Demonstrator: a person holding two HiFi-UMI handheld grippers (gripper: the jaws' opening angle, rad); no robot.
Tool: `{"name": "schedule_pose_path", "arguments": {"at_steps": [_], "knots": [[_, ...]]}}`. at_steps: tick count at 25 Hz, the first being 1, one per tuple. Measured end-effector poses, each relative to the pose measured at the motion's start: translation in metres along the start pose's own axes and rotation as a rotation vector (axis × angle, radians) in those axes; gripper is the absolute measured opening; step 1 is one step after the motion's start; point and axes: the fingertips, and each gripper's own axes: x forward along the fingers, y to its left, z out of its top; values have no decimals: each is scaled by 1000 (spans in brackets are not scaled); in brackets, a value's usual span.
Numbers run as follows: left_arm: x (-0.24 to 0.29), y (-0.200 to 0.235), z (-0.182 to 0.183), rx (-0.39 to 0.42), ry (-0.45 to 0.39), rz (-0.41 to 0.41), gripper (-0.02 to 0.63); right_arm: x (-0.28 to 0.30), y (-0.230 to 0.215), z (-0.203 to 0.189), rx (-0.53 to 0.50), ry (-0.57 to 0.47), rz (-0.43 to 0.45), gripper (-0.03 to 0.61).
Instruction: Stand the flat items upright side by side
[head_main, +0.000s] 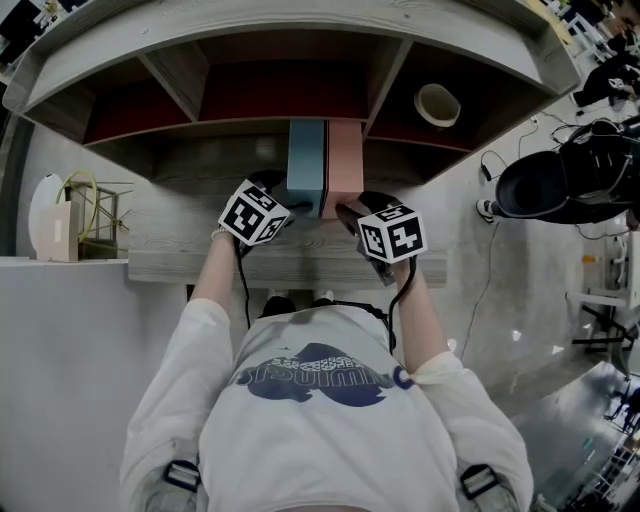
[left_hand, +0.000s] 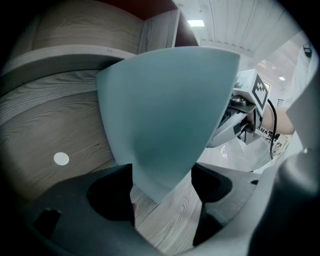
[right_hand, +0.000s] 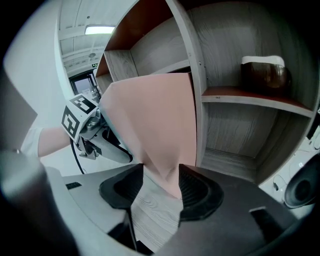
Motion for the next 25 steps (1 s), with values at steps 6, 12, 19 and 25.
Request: {"name": "schedule_pose_path", "arguments": {"at_steps": [6, 12, 19, 25], "knots": [[-25, -2, 1, -128, -92, 76, 376, -26, 7, 12, 57, -123, 60, 232], [-77, -18, -12, -368, -277, 276, 376, -74, 14, 20, 139, -326, 66, 235], [-115, -70, -29, -415, -380, 353, 376, -109, 54, 1, 167, -465, 24, 147], [-159, -100, -60, -333, -415, 388, 166, -121, 120, -21, 103, -513, -98, 31]]}}
